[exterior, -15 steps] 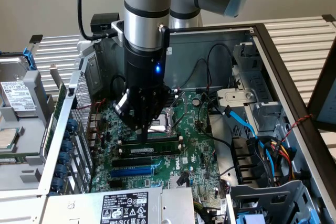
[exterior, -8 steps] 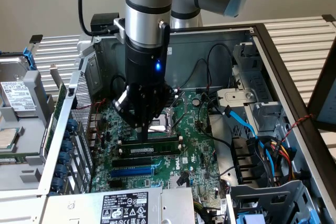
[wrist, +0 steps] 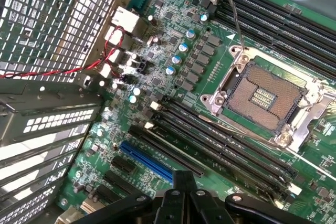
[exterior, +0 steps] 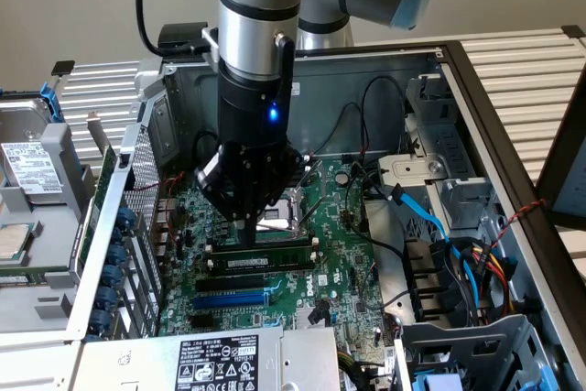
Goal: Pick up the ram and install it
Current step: 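Press down the ram until it locks into place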
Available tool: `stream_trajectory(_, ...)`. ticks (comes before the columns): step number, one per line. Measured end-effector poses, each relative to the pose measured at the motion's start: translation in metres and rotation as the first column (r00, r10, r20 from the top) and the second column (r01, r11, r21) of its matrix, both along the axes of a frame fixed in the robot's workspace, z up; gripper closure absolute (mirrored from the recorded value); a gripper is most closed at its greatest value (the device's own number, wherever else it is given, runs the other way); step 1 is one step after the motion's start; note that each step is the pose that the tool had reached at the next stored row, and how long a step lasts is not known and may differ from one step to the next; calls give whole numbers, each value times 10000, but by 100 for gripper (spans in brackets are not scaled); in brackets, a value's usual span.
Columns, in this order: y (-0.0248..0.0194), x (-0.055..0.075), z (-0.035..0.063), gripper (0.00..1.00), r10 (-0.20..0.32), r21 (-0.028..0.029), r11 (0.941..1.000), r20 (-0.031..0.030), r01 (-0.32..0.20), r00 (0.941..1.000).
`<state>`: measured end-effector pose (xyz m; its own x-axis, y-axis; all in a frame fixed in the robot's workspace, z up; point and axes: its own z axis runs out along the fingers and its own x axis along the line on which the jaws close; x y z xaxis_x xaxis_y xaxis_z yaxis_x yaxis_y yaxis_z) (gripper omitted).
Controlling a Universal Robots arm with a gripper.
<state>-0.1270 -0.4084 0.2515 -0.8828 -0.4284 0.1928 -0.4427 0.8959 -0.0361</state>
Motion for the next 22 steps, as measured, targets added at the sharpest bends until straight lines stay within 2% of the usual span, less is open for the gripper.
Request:
stream_trajectory(6, 0, 1, -1, 89, -619, -77, 9981, -13, 619, 9981)
stream_trajectory(11, 0, 0, -1, 89, -1197, -113, 9927, -16, 1197, 9928)
stream_trajectory(16, 0, 0, -1, 89, -1767, -148, 9842, -17, 1767, 9843)
stream_trajectory(22, 0, 1, 0, 89, -2435, -185, 9697, -15, 2434, 9699)
